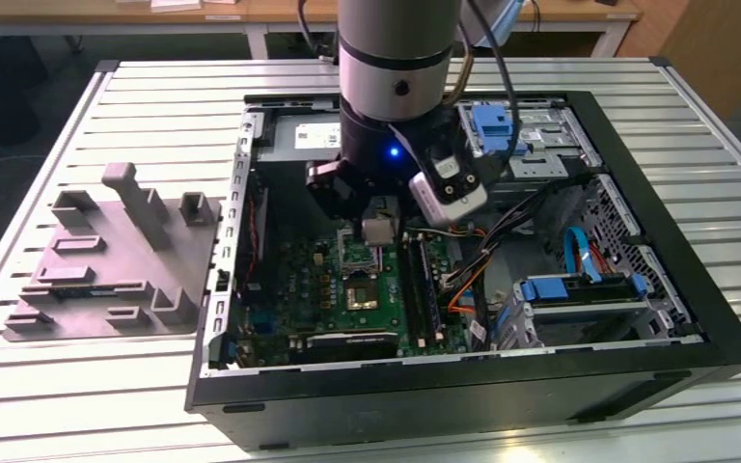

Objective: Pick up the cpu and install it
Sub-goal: 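Place the cpu into insertion slot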

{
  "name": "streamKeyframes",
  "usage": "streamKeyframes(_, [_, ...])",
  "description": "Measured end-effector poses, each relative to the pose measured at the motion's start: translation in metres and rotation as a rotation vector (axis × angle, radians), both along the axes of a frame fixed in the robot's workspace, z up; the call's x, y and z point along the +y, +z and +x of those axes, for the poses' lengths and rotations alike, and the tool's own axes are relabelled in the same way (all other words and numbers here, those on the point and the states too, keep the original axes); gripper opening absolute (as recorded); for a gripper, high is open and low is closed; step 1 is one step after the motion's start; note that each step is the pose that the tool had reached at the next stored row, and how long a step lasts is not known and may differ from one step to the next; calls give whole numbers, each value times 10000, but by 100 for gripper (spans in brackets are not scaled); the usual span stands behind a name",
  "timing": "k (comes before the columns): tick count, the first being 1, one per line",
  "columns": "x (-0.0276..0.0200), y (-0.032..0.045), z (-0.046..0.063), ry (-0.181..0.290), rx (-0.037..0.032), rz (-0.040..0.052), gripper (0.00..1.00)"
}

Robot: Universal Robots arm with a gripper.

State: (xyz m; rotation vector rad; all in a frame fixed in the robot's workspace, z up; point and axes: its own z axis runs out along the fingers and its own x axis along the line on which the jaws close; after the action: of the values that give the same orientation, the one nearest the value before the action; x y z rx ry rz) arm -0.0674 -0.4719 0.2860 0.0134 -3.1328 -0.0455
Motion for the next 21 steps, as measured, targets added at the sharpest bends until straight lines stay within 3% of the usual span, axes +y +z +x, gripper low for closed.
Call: streamKeyframes(21, [-4,-316,-25,23,44,0,47])
